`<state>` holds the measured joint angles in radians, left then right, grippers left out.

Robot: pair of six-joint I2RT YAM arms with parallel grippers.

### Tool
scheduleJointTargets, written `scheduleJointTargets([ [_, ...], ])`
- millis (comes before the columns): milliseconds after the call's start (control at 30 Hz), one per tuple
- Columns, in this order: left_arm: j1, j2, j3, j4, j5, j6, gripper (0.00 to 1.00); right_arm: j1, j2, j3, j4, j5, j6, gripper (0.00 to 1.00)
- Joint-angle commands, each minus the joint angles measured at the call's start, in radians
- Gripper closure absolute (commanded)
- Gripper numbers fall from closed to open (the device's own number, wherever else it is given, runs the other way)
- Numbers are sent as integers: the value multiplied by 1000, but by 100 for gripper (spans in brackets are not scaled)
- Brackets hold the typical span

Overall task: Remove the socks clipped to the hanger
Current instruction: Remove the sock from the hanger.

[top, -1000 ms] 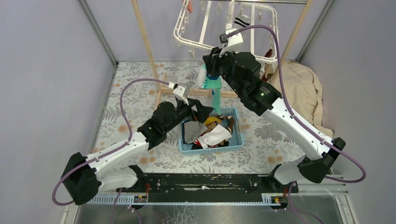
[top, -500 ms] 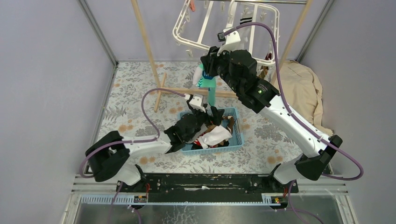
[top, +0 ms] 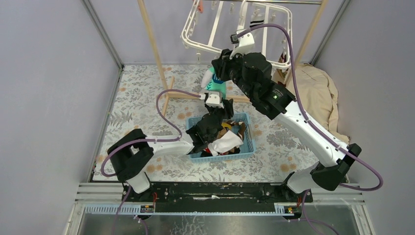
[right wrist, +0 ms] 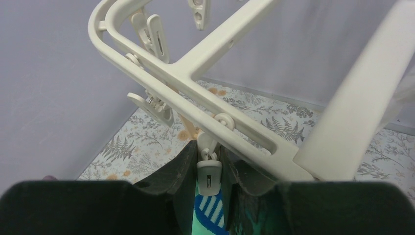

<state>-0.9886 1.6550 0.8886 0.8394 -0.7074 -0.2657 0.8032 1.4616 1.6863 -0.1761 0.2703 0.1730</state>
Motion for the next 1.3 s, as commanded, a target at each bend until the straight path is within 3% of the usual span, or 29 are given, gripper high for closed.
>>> scheduleJointTargets([
  [0,-1,-12,25,42,-45,40,57,7,-58,2,43,-9,7,70],
  [200,-1,-48,33,-54,-8,46,85,7,-75,-32,55,-21,19,69],
  [300,-2,-91,33,-111,29,45,97,7,-95,-57,67,-41,25,60],
  [500,0,-182,14,-200,114,43,100,7,-153,-111,70,-55,45,28],
  [667,1,-237,1,-263,153,35,100,7,-248,-186,59,-68,55,12],
  [833,3,-273,3,-320,205,23,100,7,-367,-288,43,-74,72,9],
  [1033,7,-300,47,-445,279,-41,100,7,-515,-453,12,-99,100,13],
  [1267,65,-314,69,-524,471,-160,100,7,-629,-673,-21,-117,106,14],
])
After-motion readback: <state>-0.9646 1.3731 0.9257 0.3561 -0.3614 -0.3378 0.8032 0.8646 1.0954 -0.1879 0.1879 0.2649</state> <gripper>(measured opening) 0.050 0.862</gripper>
